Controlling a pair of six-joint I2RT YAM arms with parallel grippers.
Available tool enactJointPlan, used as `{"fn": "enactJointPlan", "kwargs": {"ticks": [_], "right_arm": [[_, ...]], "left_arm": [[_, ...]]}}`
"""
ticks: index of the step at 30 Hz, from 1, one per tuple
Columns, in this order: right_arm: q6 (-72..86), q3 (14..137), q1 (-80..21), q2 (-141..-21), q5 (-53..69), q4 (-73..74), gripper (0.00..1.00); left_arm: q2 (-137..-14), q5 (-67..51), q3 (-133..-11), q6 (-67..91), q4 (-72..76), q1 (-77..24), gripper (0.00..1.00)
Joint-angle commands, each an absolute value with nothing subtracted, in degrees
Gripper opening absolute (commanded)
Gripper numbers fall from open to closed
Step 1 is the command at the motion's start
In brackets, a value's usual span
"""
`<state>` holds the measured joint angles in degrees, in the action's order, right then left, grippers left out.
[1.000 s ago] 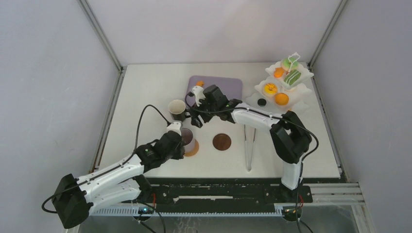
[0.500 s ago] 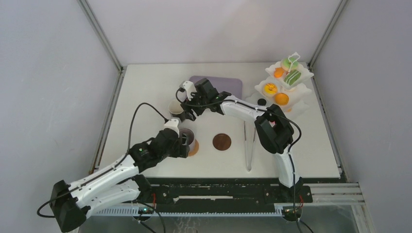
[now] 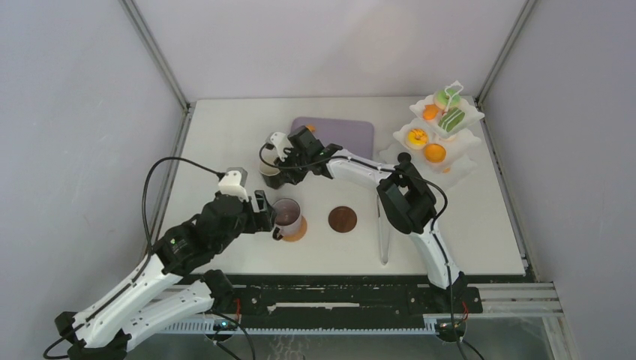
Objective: Serve the afternoon tea
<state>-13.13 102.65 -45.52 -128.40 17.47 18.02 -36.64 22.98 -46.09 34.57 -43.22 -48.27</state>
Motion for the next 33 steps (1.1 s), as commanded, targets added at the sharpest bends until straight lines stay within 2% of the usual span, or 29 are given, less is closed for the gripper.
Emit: {"fn": "enactJointPlan", "kwargs": {"ticks": [1,2,3,11,15,24,28,30,33], "right_arm": [[-13.0,105.4,-46.2,-127.7,14.8,17.1,0.18],[-12.8,105.9,-46.3,-127.5,14.1,17.5,0.05],[-12.4,106.2,-46.4,-127.0,13.1,17.9,0.0],[-7.8,101.5,-45.8,-116.5,8.2,15.3,0.0],[-4.6,96.1,-45.6,-108.2,0.9,15.4,0.0],[7.8,70.2,-45.0,-82.1,-4.8,13.4,0.0],[12.5,62.8,-49.3,-75.3,-14.3,15.9,0.0],[14.2,59.1,-53.3,-72.4,-23.8,15.2,0.0],[21.0,56.6,-55.4,-70.9,-27.5,19.1,0.0]], "left_arm": [[-37.0,26.4,-48.9,35.7,-45.0,-48.4,0.82],[-37.0,26.6,-48.9,35.8,-44.9,-48.4,0.82],[-37.1,26.9,-49.0,36.0,-44.9,-48.4,0.81],[-36.4,29.4,-52.1,35.5,-44.9,-48.4,0.81],[-36.6,30.1,-54.9,35.5,-45.9,-48.4,0.79],[-39.2,31.3,-60.0,33.0,-43.2,-48.1,0.78],[-41.7,30.0,-59.4,33.0,-41.6,-47.3,0.78],[-42.6,28.8,-59.0,32.9,-40.6,-46.9,0.79],[-43.4,27.8,-58.7,32.8,-40.1,-46.0,0.8]]}}
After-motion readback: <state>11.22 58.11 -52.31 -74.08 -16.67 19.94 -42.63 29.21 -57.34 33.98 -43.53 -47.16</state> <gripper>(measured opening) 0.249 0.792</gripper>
